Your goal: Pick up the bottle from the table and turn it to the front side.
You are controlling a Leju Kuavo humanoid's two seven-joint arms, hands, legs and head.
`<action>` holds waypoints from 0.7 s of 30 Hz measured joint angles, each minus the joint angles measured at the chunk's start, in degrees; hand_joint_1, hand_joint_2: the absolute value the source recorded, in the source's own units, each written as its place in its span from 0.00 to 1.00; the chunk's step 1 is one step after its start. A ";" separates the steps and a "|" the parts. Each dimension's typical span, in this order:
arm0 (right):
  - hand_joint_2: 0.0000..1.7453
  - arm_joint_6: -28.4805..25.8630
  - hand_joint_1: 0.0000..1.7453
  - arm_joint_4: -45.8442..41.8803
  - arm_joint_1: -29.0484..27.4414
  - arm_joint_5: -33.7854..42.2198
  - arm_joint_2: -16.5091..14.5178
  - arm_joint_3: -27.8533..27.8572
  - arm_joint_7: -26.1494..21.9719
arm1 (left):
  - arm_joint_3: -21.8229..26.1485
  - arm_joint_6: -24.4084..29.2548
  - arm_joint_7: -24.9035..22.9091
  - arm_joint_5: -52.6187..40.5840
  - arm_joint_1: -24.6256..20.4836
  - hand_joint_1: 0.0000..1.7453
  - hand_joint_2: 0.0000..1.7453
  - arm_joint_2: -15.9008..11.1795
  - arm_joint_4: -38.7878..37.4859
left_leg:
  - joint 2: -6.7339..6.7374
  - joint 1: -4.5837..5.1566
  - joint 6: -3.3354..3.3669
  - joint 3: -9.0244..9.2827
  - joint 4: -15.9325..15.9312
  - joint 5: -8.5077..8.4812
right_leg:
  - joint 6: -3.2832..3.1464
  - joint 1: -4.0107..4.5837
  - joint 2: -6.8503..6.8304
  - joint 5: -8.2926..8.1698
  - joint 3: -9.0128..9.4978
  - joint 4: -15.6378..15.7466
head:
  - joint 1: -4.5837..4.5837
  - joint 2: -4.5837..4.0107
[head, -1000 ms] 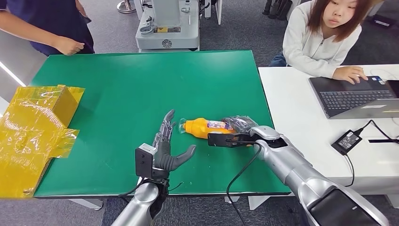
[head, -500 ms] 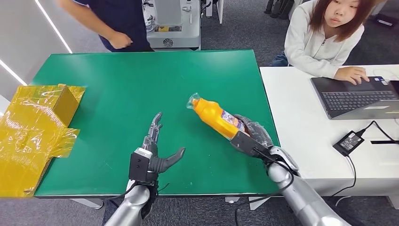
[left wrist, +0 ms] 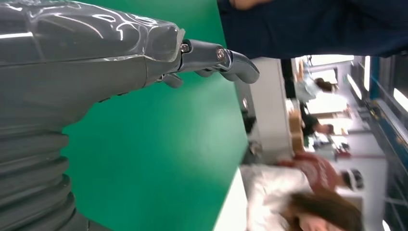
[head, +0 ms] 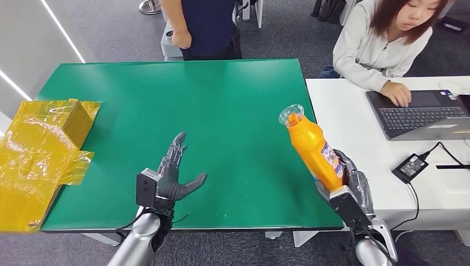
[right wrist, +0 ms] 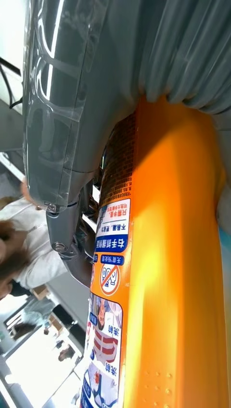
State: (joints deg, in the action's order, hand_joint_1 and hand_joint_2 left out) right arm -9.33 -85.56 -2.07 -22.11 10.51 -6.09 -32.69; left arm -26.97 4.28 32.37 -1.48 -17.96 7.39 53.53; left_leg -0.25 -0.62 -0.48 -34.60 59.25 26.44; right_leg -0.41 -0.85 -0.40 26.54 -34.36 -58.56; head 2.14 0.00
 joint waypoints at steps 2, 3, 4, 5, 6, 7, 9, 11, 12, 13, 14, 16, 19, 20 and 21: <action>1.00 -0.03 1.00 -0.79 0.21 -0.80 -0.49 0.13 -0.65 | 0.00 -4.30 -1.26 2.02 -2.13 0.00 1.00 0.38 -0.67 | 0.00 0.00 -0.01 -0.01 0.00 -0.06 | -0.01 0.00 -0.01 -0.04 0.00 -0.01 | 0.01 0.00; 1.00 -0.03 1.00 -0.93 0.89 -1.34 -0.72 -0.02 -0.83 | 0.00 -7.08 -2.45 3.57 -3.69 0.00 1.00 0.82 -1.35 | -0.01 0.00 -0.01 -0.02 0.00 -0.11 | -0.02 0.00 -0.01 -0.08 0.00 -0.02 | 0.01 0.00; 1.00 -0.03 1.00 -0.91 1.95 -1.91 -0.90 -0.35 -0.77 | 0.00 -9.93 -3.81 5.35 -5.50 0.00 1.00 1.44 -2.33 | -0.01 0.00 -0.01 -0.03 0.00 -0.16 | -0.01 0.00 -0.01 -0.12 0.00 -0.03 | 0.01 0.00; 1.00 -0.03 1.00 -0.78 3.34 -2.40 -1.07 -0.89 -0.54 | -0.01 -12.54 -5.19 7.18 -7.47 0.00 1.00 2.24 -3.54 | 0.00 0.00 -0.01 -0.03 0.01 -0.21 | 0.00 0.00 0.01 -0.18 0.00 -0.03 | 0.01 0.01; 1.00 -0.04 1.00 -0.61 4.87 -2.74 -1.19 -1.57 -0.25 | -0.01 -14.75 -6.49 8.96 -9.44 0.00 1.00 3.05 -4.83 | 0.02 0.00 -0.01 -0.03 0.01 -0.24 | 0.00 -0.01 0.02 -0.23 -0.01 -0.03 | 0.01 0.01; 1.00 -0.04 1.00 -0.44 6.39 -2.91 -1.27 -2.36 0.00 | -0.02 -16.59 -7.68 10.65 -11.29 0.00 1.00 3.87 -6.22 | 0.03 0.01 0.00 -0.02 0.01 -0.27 | 0.00 -0.01 0.03 -0.27 -0.01 -0.03 | 0.00 0.01; 1.00 -0.03 1.00 -0.12 9.14 -2.99 -1.41 -4.12 0.22 | -0.02 -19.39 -9.61 13.55 -14.35 0.00 1.00 5.24 -8.94 | 0.04 0.01 0.02 -0.01 0.03 -0.29 | 0.00 -0.01 0.04 -0.31 -0.01 -0.03 | 0.00 0.00; 1.00 0.01 1.00 0.10 11.26 -2.97 -1.58 -5.97 0.28 | -0.03 -20.98 -10.54 15.26 -16.38 0.00 1.00 6.27 -11.37 | 0.03 0.01 0.02 0.00 0.04 -0.29 | 0.00 -0.01 0.05 -0.33 -0.01 -0.03 | 0.01 0.00; 1.00 0.09 1.00 0.15 12.07 -2.97 -1.69 -6.80 0.26 | -0.03 -21.34 -10.68 15.70 -17.10 0.00 1.00 6.63 -12.35 | 0.03 0.00 0.02 0.00 0.03 -0.29 | -0.01 -0.01 0.04 -0.33 -0.01 -0.03 | 0.01 0.00; 1.00 0.31 1.00 0.20 12.84 -2.98 -1.86 -7.64 0.22 | -0.05 -21.66 -10.86 16.18 -17.73 0.00 1.00 6.95 -13.30 | 0.03 0.00 0.01 -0.01 0.03 -0.29 | -0.01 0.00 0.04 -0.32 -0.02 -0.04 | 0.01 0.00; 1.00 0.64 1.00 0.24 13.61 -3.05 -2.12 -8.51 0.22 | -0.08 -21.99 -11.20 16.81 -18.32 0.00 1.00 7.21 -14.22 | 0.03 0.00 0.01 -0.02 0.03 -0.29 | -0.01 0.00 0.05 -0.32 -0.03 -0.05 | 0.01 0.00; 1.00 1.50 1.00 0.37 15.36 -3.52 -2.79 -10.49 0.53 | -0.15 -22.64 -12.29 18.43 -19.29 0.00 1.00 7.78 -15.95 | 0.06 0.00 0.01 -0.02 0.01 -0.29 | -0.02 0.01 0.08 -0.32 -0.06 -0.06 | 0.01 0.00; 1.00 2.46 1.00 1.07 17.99 -4.38 -4.14 -13.91 1.62 | -0.46 -22.97 -13.85 20.57 -20.46 0.00 1.00 8.79 -18.00 | 0.11 0.00 0.01 -0.04 0.00 -0.29 | -0.02 0.01 0.14 -0.31 -0.11 -0.06 | 0.01 0.00; 1.00 2.58 1.00 1.49 18.74 -4.54 -4.62 -15.00 1.87 | -0.59 -22.93 -14.27 21.15 -20.87 0.00 1.00 9.10 -18.56 | 0.11 -0.01 0.01 -0.04 0.00 -0.29 | -0.02 0.01 0.14 -0.31 -0.12 -0.06 | 0.02 0.00; 1.00 2.63 1.00 1.99 19.41 -4.65 -5.08 -15.95 2.04 | -0.67 -22.88 -14.66 21.68 -21.27 0.00 1.00 9.37 -19.04 | 0.11 -0.01 0.01 -0.05 0.00 -0.29 | -0.02 0.01 0.13 -0.31 -0.12 -0.06 | 0.01 0.00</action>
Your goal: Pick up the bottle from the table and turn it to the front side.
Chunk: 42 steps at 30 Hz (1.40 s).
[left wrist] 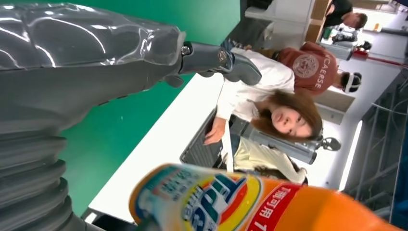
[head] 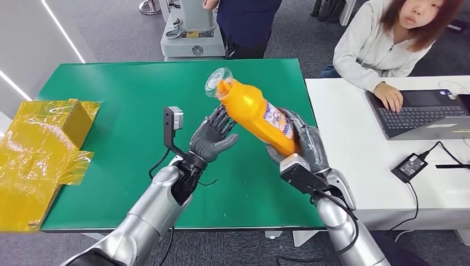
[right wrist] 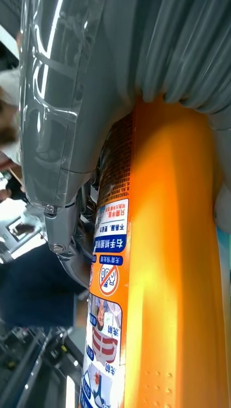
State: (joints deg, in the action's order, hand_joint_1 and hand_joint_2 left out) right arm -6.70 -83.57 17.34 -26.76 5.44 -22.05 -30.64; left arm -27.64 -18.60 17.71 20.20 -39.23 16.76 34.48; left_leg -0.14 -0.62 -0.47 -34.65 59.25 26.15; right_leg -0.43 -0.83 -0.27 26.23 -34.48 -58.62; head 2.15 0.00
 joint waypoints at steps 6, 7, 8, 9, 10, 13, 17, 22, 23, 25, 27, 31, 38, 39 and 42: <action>1.00 -0.61 1.00 3.84 3.20 -0.51 -1.92 -3.22 1.24 | -0.08 1.58 -0.94 1.99 -1.38 0.00 1.00 1.02 -1.98 | 0.00 0.01 0.00 -0.02 0.00 0.00 | 0.00 0.00 0.00 0.00 0.01 0.00 | -0.01 0.00; 1.00 -1.14 1.00 4.72 3.68 -0.68 -2.20 -3.45 1.60 | -0.10 2.14 -0.93 2.23 -1.56 0.00 1.00 1.13 -2.22 | 0.00 0.01 0.00 -0.02 0.00 0.00 | 0.00 -0.01 0.00 -0.01 0.00 0.00 | -0.01 0.00; 1.00 -1.73 1.00 5.61 4.10 -0.80 -2.45 -3.59 1.85 | -0.13 2.66 -0.90 2.41 -1.76 0.00 1.00 1.21 -2.44 | -0.01 0.01 0.00 -0.02 0.01 0.00 | 0.01 -0.01 -0.01 -0.01 0.00 0.00 | -0.01 0.00; 1.00 -2.29 1.00 6.57 4.49 -0.81 -2.68 -3.64 1.98 | -0.17 3.16 -0.85 2.56 -2.00 0.00 1.00 1.27 -2.65 | -0.02 0.01 0.00 -0.03 0.01 0.00 | 0.01 -0.01 -0.03 -0.01 0.01 0.01 | -0.01 0.00; 1.00 -2.76 1.00 7.55 4.85 -0.66 -2.82 -3.64 1.90 | -0.21 3.58 -0.80 2.69 -2.25 0.00 1.00 1.29 -2.85 | -0.03 0.01 0.00 -0.03 0.01 -0.01 | 0.01 -0.01 -0.05 -0.01 0.01 0.01 | -0.01 0.00; 1.00 -3.79 1.00 10.03 5.46 0.31 -2.95 -3.29 1.38 | -0.25 4.50 -0.60 2.96 -2.95 0.00 1.00 1.10 -3.25 | -0.05 0.01 0.00 -0.04 0.02 0.00 | 0.01 -0.01 -0.06 -0.01 0.01 0.01 | 0.00 0.00; 1.00 -3.63 1.00 11.72 5.74 2.84 -2.94 -1.28 0.96 | -0.25 5.46 -0.23 3.43 -3.38 0.00 1.00 0.51 -3.75 | -0.06 0.01 0.00 -0.04 0.02 0.00 | 0.01 -0.01 -0.05 0.00 -0.01 0.01 | 0.00 0.00; 1.00 -2.26 1.00 15.17 6.62 4.09 -2.88 1.10 -0.28 | -0.25 5.02 -0.14 4.58 -3.96 0.00 1.00 -0.22 -4.81 | -0.05 0.01 0.00 -0.04 0.01 0.00 | 0.01 -0.01 -0.03 0.00 -0.02 0.00 | 0.00 0.00; 1.00 -2.35 1.00 15.99 6.77 3.91 -2.88 1.18 -0.64 | -0.25 4.73 -0.14 4.85 -4.00 0.00 1.00 -0.25 -4.96 | -0.05 0.01 0.00 -0.04 0.01 0.00 | 0.01 -0.01 -0.03 0.00 -0.02 0.00 | 0.00 0.00; 1.00 -2.89 1.00 17.43 6.91 3.64 -2.90 1.21 -1.61 | -0.25 4.07 -0.14 5.42 -4.02 0.00 1.00 -0.20 -5.11 | -0.05 0.01 0.00 -0.04 0.01 0.00 | 0.00 -0.01 -0.04 0.00 -0.02 0.00 | -0.01 0.00; 1.00 -3.51 1.00 18.43 6.93 3.60 -3.00 1.20 -2.54 | -0.25 3.69 -0.14 5.89 -4.01 0.00 1.00 -0.06 -5.14 | -0.06 0.01 0.00 -0.05 0.01 0.00 | 0.01 -0.01 -0.05 0.00 -0.01 0.00 | -0.01 0.00; 1.00 -3.85 1.00 18.98 6.87 3.82 -3.54 1.10 -3.21 | -0.25 4.04 -0.15 6.68 -3.96 0.00 1.00 0.36 -5.22 | -0.05 0.01 0.00 -0.06 0.01 0.00 | 0.01 -0.01 -0.03 0.00 -0.02 0.00 | -0.01 0.00; 1.00 -1.95 1.00 16.40 6.86 2.32 -4.74 -0.80 -1.33 | -0.25 5.36 -0.36 8.39 -3.97 0.00 1.00 1.05 -5.85 | -0.04 0.01 0.00 -0.06 0.01 0.00 | 0.00 0.00 -0.02 0.00 -0.04 0.00 | -0.01 0.00; 1.00 -1.95 1.00 16.40 6.86 2.32 -4.74 -0.80 -1.33 | -0.25 5.36 -0.36 8.39 -3.97 0.00 1.00 1.05 -5.85 | -0.04 0.01 0.00 -0.06 0.01 0.00 | 0.00 0.00 -0.02 0.00 -0.04 0.00 | -0.01 0.00; 1.00 -1.76 1.00 15.86 6.84 1.94 -5.03 -1.47 -0.96 | -0.25 5.44 -0.40 8.49 -3.97 0.00 1.00 1.20 -5.97 | -0.04 0.01 0.00 -0.06 0.01 0.00 | 0.00 0.00 -0.02 0.00 -0.05 0.00 | 0.00 0.00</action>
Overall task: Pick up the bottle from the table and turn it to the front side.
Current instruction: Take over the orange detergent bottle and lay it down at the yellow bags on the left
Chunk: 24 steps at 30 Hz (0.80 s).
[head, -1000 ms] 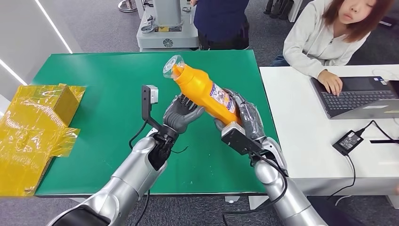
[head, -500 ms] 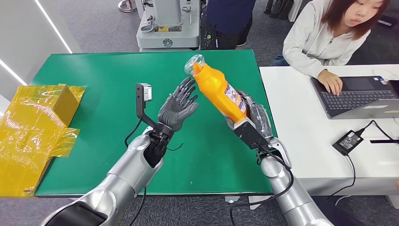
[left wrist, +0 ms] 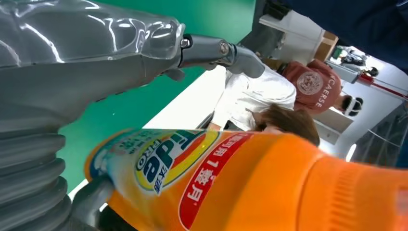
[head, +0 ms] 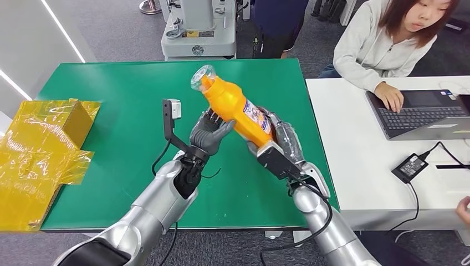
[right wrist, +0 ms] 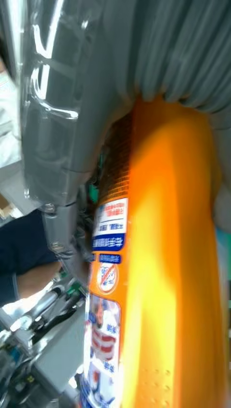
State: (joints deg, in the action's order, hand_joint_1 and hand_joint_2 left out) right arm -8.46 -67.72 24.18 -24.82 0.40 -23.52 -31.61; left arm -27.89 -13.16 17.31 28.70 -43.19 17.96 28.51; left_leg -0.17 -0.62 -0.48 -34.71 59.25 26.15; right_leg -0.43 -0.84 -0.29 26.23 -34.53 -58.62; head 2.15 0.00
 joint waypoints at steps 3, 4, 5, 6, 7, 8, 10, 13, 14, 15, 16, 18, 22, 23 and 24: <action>1.00 1.04 1.00 -0.99 0.17 -0.56 -1.72 -3.12 1.45 | 0.00 1.93 0.74 -0.23 0.01 0.00 1.00 0.48 -0.26 | 0.00 0.00 -0.02 -0.02 -0.01 -0.01 | 0.00 0.00 -0.01 0.00 0.00 -0.02 | -0.01 0.00; 1.00 1.34 1.00 -1.00 0.33 -0.62 -2.36 -4.11 1.98 | 0.00 2.78 1.16 -0.42 0.01 0.00 1.00 0.62 -0.31 | -0.01 0.00 -0.03 -0.03 -0.01 -0.02 | 0.00 0.00 -0.02 0.00 0.00 -0.02 | -0.01 0.00; 1.00 1.42 1.00 -0.74 0.53 -0.62 -2.71 -4.52 2.35 | 0.00 3.32 1.53 -0.62 0.01 0.00 1.00 0.70 -0.32 | -0.01 0.00 -0.03 -0.03 -0.01 -0.02 | 0.00 0.00 -0.03 0.00 0.00 -0.02 | -0.01 0.00; 1.00 1.45 1.00 -0.43 0.73 -0.62 -2.99 -4.76 2.62 | 0.01 3.67 1.81 -0.75 0.01 0.00 1.00 0.73 -0.32 | -0.02 0.00 -0.03 -0.03 -0.01 -0.02 | 0.00 0.00 -0.04 0.00 0.00 -0.02 | -0.01 0.00; 1.00 1.48 1.00 -0.08 0.92 -0.62 -3.23 -4.94 2.81 | 0.01 3.99 2.03 -0.88 0.01 0.00 1.00 0.74 -0.32 | -0.02 0.00 -0.03 -0.03 -0.01 -0.02 | 0.00 0.00 -0.05 0.00 0.01 -0.02 | -0.01 0.00; 1.00 1.50 1.00 0.31 1.09 -0.61 -3.44 -5.05 2.94 | 0.01 4.30 2.27 -1.04 0.01 0.00 1.00 0.74 -0.32 | -0.03 0.00 -0.03 -0.04 -0.01 -0.02 | 0.00 0.00 -0.05 0.00 0.01 -0.02 | -0.01 0.00; 1.00 1.63 1.00 1.21 1.38 -0.53 -3.85 -5.23 2.96 | 0.00 4.78 2.55 -1.38 0.00 0.00 1.00 0.69 -0.32 | -0.03 0.00 -0.03 -0.04 -0.01 -0.02 | 0.00 0.00 -0.05 0.00 0.01 -0.02 | -0.01 0.00; 1.00 2.14 1.00 2.66 1.55 -0.42 -4.50 -5.77 2.60 | 0.00 5.44 2.70 -1.83 -0.06 0.00 1.00 0.66 -0.32 | -0.03 0.00 -0.03 -0.04 -0.01 -0.02 | 0.00 0.00 -0.04 0.00 -0.01 -0.02 | -0.01 0.00; 1.00 2.25 1.00 3.11 1.58 -0.39 -4.69 -5.92 2.47 | 0.00 5.68 2.75 -1.99 -0.06 0.00 1.00 0.65 -0.32 | -0.03 0.00 -0.03 -0.05 -0.01 -0.02 | 0.00 0.00 -0.04 0.00 -0.01 -0.02 | -0.01 0.00; 1.00 2.31 1.00 3.59 1.65 -0.37 -4.86 -6.01 2.38 | 0.00 5.86 2.82 -2.17 -0.06 0.00 1.00 0.63 -0.33 | -0.03 0.00 -0.03 -0.05 -0.01 -0.02 | 0.00 0.00 -0.05 0.00 -0.02 -0.02 | -0.01 0.00; 1.00 2.34 1.00 4.06 1.74 -0.37 -5.00 -6.03 2.31 | 0.00 6.00 2.87 -2.36 -0.06 0.00 1.00 0.61 -0.37 | -0.04 0.00 -0.03 -0.05 -0.01 -0.02 | 0.00 0.00 -0.05 0.00 -0.02 -0.02 | -0.01 0.00; 1.00 2.42 1.00 4.93 1.89 -0.43 -5.19 -6.03 2.21 | 0.00 6.02 2.93 -2.64 -0.04 0.00 1.00 0.54 -0.49 | -0.04 0.00 -0.03 -0.05 -0.01 -0.02 | 0.00 0.00 -0.04 0.00 -0.02 -0.02 | -0.01 0.00; 1.00 2.28 1.00 6.62 2.28 -0.83 -5.37 -5.96 1.73 | 0.02 4.65 2.46 -2.52 -0.04 0.00 1.00 0.29 -0.92 | -0.03 0.00 -0.03 -0.05 -0.01 -0.02 | 0.00 0.00 -0.04 0.00 -0.02 -0.01 | -0.01 0.00; 1.00 2.17 1.00 6.97 2.37 -0.93 -5.37 -5.93 1.54 | 0.02 4.23 2.24 -2.40 -0.04 0.01 1.00 0.25 -1.03 | -0.03 0.00 -0.03 -0.05 -0.01 -0.02 | 0.00 0.00 -0.04 0.00 -0.02 -0.01 | -0.01 0.00; 1.00 2.04 1.00 7.28 2.45 -1.01 -5.37 -5.91 1.36 | 0.02 3.92 2.09 -2.33 -0.04 0.12 1.00 0.22 -1.15 | -0.03 0.00 -0.03 -0.05 -0.01 -0.02 | 0.00 0.00 -0.05 0.00 -0.02 -0.01 | -0.01 0.00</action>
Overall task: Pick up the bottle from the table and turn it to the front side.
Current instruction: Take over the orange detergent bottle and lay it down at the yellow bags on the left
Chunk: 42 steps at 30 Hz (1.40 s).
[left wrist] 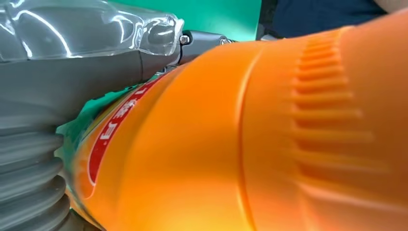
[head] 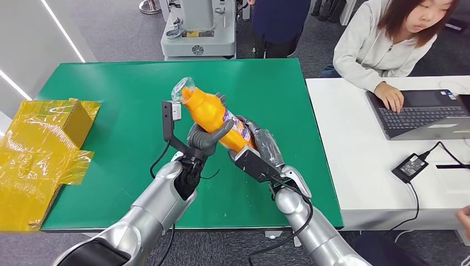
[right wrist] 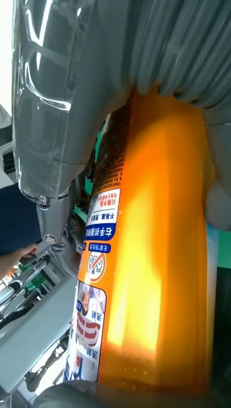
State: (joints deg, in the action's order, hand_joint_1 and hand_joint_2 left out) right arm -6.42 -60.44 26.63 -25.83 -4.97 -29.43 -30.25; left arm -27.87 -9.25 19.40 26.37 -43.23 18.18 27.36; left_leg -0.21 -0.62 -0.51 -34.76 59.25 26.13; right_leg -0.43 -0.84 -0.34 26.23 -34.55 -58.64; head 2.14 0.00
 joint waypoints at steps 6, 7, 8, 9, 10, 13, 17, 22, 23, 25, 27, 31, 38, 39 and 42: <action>1.00 -0.89 1.00 1.51 0.33 -0.69 -0.02 0.16 -0.46 | 0.00 -0.56 -0.08 0.20 0.01 1.00 1.00 -0.08 -0.45 | 0.00 0.00 0.00 0.00 0.00 0.00 | 0.00 0.00 0.01 0.00 0.00 0.00 | 0.00 0.00; 1.00 -1.05 1.00 1.72 0.38 -0.91 -0.02 0.21 -0.46 | 0.00 -0.66 -0.04 0.20 0.02 1.00 1.00 -0.08 -0.45 | 0.00 0.00 0.00 0.00 0.00 0.00 | 0.00 0.00 0.01 0.00 0.00 0.00 | 0.00 0.00; 1.00 -1.25 1.00 1.92 0.44 -1.18 -0.02 0.23 -0.46 | 0.00 -0.78 -0.03 0.21 0.02 1.00 1.00 -0.08 -0.45 | 0.00 0.00 0.00 0.01 0.00 0.00 | 0.00 0.00 0.01 0.00 0.00 0.00 | 0.00 0.00; 1.00 -1.43 1.00 2.08 0.49 -1.44 -0.02 0.25 -0.46 | 0.00 -0.90 -0.03 0.25 0.03 1.00 1.00 -0.08 -0.46 | 0.00 0.00 0.00 0.01 0.00 0.00 | 0.00 0.00 0.01 0.00 -0.01 0.00 | 0.00 0.00; 1.00 -1.57 1.00 2.22 0.52 -1.62 -0.02 0.26 -0.49 | 0.01 -0.95 -0.03 0.32 0.04 1.00 1.00 -0.08 -0.46 | 0.00 0.00 0.00 0.01 0.00 0.00 | 0.00 0.00 0.02 0.00 -0.01 0.00 | 0.00 0.00; 1.00 -1.74 1.00 2.57 0.63 -1.92 -0.02 0.27 -0.74 | 0.07 -0.55 0.32 0.71 0.08 1.00 1.00 -0.02 -0.50 | 0.00 0.00 0.00 0.01 0.00 0.00 | 0.00 0.00 0.02 0.00 -0.01 0.00 | 0.00 0.00; 1.00 -1.99 1.00 2.97 0.72 -2.35 -0.07 0.24 -1.03 | 0.54 1.14 1.60 0.96 0.21 1.00 1.00 0.27 -0.60 | 0.01 0.00 0.00 0.01 0.00 0.00 | 0.00 0.00 0.02 0.00 -0.01 0.00 | 0.01 0.00; 1.00 -2.55 1.00 3.33 0.79 -3.03 -0.17 0.00 -1.29 | 1.11 3.23 3.74 1.15 0.69 1.00 1.00 0.55 -0.64 | 0.01 0.00 0.00 0.01 0.00 0.00 | 0.00 0.00 0.02 0.00 -0.01 0.00 | 0.00 0.00; 1.00 -2.60 1.00 3.35 0.78 -3.08 -0.17 -0.03 -1.42 | 1.20 3.45 4.09 1.03 0.76 1.00 1.00 0.55 -0.66 | 0.01 0.00 0.00 0.01 0.00 0.00 | 0.00 0.00 0.02 0.00 -0.01 0.00 | 0.00 0.00; 1.00 -2.63 0.91 3.24 0.68 -2.95 -0.17 -0.07 -1.80 | 1.31 3.90 4.90 0.39 0.86 1.00 1.00 0.54 -0.70 | 0.01 0.00 0.00 0.01 0.01 0.00 | 0.00 0.00 0.02 0.00 -0.01 0.00 | 0.00 0.00; 1.00 -2.45 0.57 2.74 0.38 -2.43 -0.16 -0.07 -2.18 | 1.33 4.29 5.85 -0.72 0.88 1.00 1.00 0.49 -0.75 | 0.01 0.00 0.00 0.01 0.01 0.00 | 0.00 0.00 0.02 0.00 -0.01 0.01 | 0.00 0.00; 1.00 -1.12 0.00 0.08 -1.43 -0.91 0.14 -0.01 -2.60 | 1.33 5.74 8.38 -5.21 0.54 1.00 1.00 0.21 -0.76 | 0.01 0.00 0.00 0.01 0.01 0.00 | 0.00 0.00 0.02 0.00 -0.01 0.01 | 0.01 0.00; 1.00 1.02 0.00 -8.38 -6.72 0.69 1.88 -0.62 -3.21 | 1.30 14.09 12.63 -19.00 -2.73 1.00 1.00 -3.38 -0.74 | 0.13 -0.03 -0.06 0.03 0.00 -0.04 | -0.02 0.03 0.12 -0.01 -0.07 -0.02 | 0.01 0.00; 1.00 1.14 0.00 -9.64 -7.32 0.79 2.20 -0.83 -3.22 | 1.28 15.36 13.12 -21.57 -3.32 1.00 1.00 -3.94 -0.74 | 0.11 -0.03 -0.08 0.02 0.00 -0.05 | -0.03 0.03 0.11 -0.01 -0.07 -0.03 | 0.01 0.00; 1.00 1.29 0.00 -13.12 -8.91 1.06 3.00 -1.38 -3.26 | 0.50 20.30 13.66 -29.36 -5.20 1.00 1.00 -5.54 -0.74 | 0.16 -0.03 -0.10 0.02 0.00 -0.06 | -0.03 0.03 0.17 -0.02 -0.07 -0.04 | 0.01 0.00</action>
State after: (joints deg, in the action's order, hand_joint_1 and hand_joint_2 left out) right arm -5.13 -73.56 17.71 -24.77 -1.96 -30.81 -33.51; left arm -27.37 11.05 33.05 -2.99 -48.43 12.64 26.62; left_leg -0.04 -0.65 -0.61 -34.73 59.24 26.07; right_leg -0.46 -0.80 -0.16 26.20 -34.63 -58.68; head 2.15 0.00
